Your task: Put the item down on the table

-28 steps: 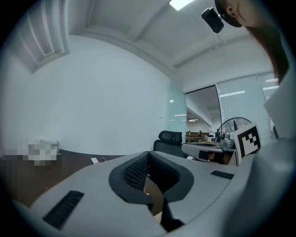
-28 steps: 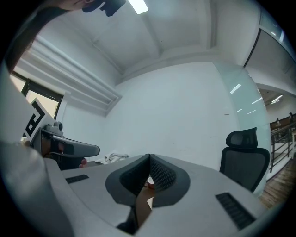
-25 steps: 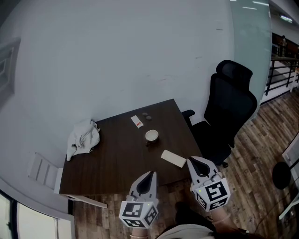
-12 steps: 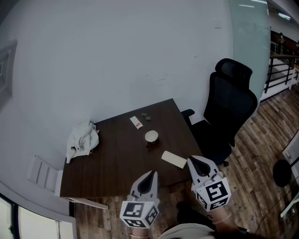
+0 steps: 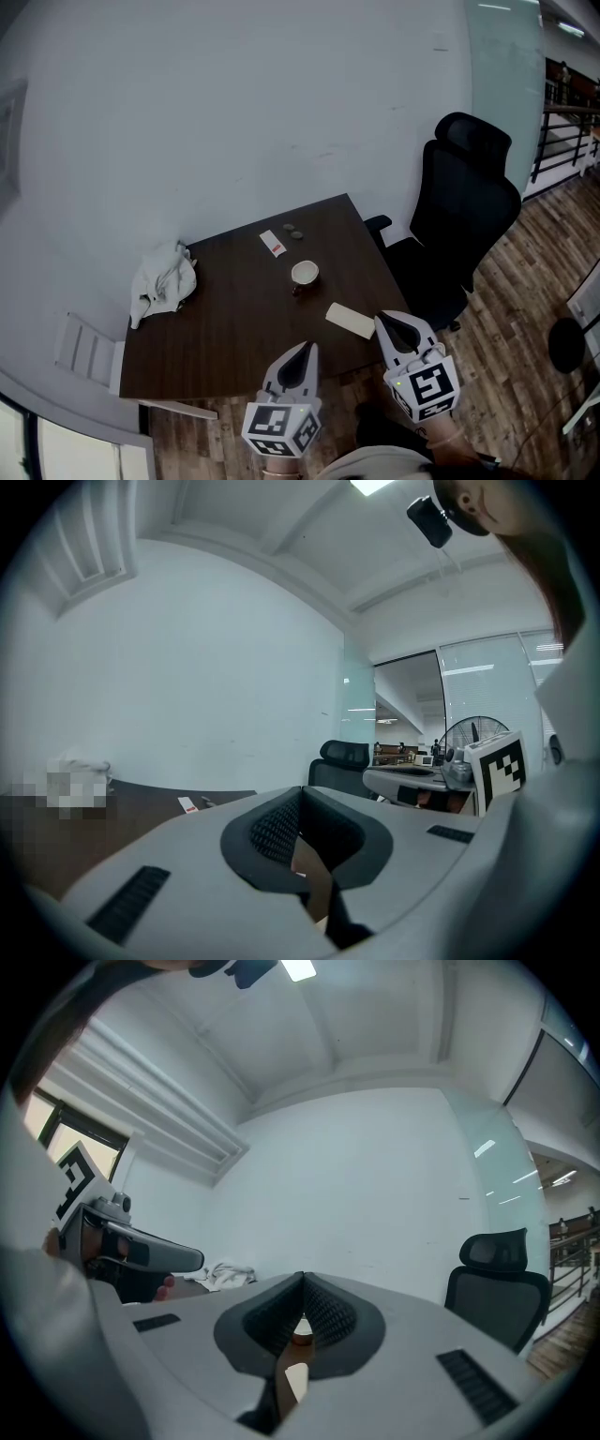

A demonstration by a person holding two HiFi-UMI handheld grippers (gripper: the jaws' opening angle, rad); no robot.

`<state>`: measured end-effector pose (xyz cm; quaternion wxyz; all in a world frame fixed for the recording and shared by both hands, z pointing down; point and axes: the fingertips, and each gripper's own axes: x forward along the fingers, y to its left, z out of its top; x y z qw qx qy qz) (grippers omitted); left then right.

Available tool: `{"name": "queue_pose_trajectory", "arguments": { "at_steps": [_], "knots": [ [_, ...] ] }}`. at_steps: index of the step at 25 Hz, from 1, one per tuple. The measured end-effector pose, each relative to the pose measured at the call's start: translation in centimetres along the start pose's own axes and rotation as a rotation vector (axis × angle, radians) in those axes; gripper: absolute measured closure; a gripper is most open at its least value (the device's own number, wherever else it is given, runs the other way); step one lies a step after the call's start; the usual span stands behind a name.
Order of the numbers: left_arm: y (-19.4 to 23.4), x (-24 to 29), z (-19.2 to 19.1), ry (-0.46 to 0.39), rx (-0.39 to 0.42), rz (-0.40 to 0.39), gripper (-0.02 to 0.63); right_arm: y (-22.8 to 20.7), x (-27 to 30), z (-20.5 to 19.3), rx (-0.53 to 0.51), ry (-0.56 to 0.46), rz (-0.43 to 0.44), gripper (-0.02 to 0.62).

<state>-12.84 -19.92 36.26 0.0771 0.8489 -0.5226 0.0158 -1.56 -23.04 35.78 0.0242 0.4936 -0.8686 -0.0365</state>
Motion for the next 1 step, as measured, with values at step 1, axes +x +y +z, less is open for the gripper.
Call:
{"name": "queue_pose_trajectory", "arguments": {
  "at_steps": [1],
  "knots": [
    [0.19,0.25,0.00,0.000,0.000,-0.001,0.589,0.00,0.32,-0.08,0.000,0.001,0.002,0.591]
  ]
}}
